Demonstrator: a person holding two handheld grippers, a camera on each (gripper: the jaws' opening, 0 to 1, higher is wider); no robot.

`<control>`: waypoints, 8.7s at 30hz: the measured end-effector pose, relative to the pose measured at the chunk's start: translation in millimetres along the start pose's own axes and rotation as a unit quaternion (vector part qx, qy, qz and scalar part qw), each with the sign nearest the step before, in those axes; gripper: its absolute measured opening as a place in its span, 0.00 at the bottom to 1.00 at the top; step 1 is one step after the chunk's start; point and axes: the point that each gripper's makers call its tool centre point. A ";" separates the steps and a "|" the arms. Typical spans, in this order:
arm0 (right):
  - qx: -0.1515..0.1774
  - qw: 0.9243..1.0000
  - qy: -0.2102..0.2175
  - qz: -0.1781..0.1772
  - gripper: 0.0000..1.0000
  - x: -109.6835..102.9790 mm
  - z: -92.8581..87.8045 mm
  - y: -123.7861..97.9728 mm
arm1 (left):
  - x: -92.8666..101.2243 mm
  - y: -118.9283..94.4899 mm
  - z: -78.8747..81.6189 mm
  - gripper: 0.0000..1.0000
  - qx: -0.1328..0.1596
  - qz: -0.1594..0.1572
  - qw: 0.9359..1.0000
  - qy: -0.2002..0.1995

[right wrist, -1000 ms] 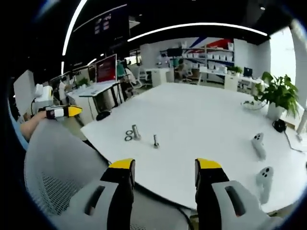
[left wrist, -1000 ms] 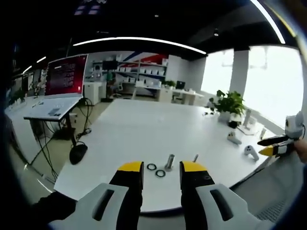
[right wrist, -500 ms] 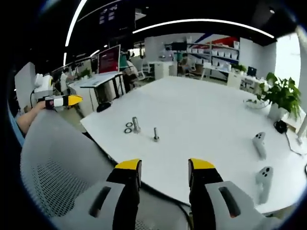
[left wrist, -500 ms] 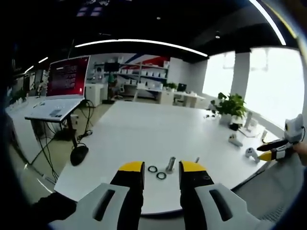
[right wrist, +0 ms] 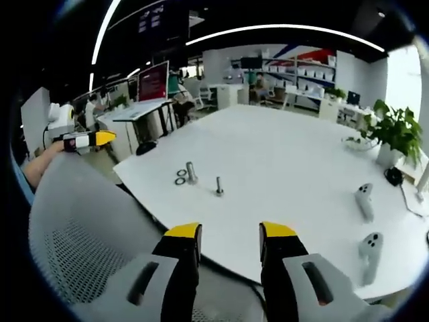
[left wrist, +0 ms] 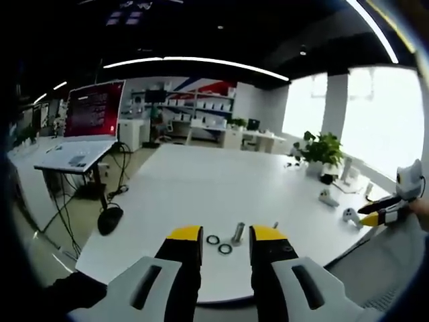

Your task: Place the washer onto the threaded stud by aligning its center hole with the stud, sliding it down to the base, and recovering from edge contact or off-axis alignment until the washer reaches the visible bottom stop.

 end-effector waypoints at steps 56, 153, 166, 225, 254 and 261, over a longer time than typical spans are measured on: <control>0.026 0.999 0.026 -0.038 0.34 11.6 2.2 -7.8 | 11.0 181.0 -120.6 0.29 -0.272 -0.346 0.749 0.496; 0.037 0.999 0.029 -0.011 0.33 4.9 3.5 -6.8 | 80.4 179.9 -83.1 0.19 -0.318 -0.326 0.720 0.524; 0.036 0.999 0.029 -0.008 0.33 3.9 3.5 -5.9 | 79.3 184.0 -100.0 0.19 -0.331 -0.321 0.710 0.531; 0.016 0.999 0.015 0.034 0.35 -8.9 -1.0 -2.3 | -11.5 106.6 1.4 0.51 -0.201 -0.169 0.890 0.372; 0.012 0.999 0.016 0.033 0.35 -8.1 -0.7 -0.9 | -21.0 85.9 -12.6 0.54 -0.172 -0.166 0.916 0.322; 0.012 0.999 0.016 0.032 0.34 -7.4 0.4 0.1 | -9.9 104.4 -31.1 0.56 -0.193 -0.190 0.905 0.329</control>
Point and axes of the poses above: the point that each gripper's makers call its tool centre point, and the gripper's own axes: y roughly forward along the fingers, x roughly to its right, z roughly out of its top, and after that the axes turned 9 degrees about z, right-handed
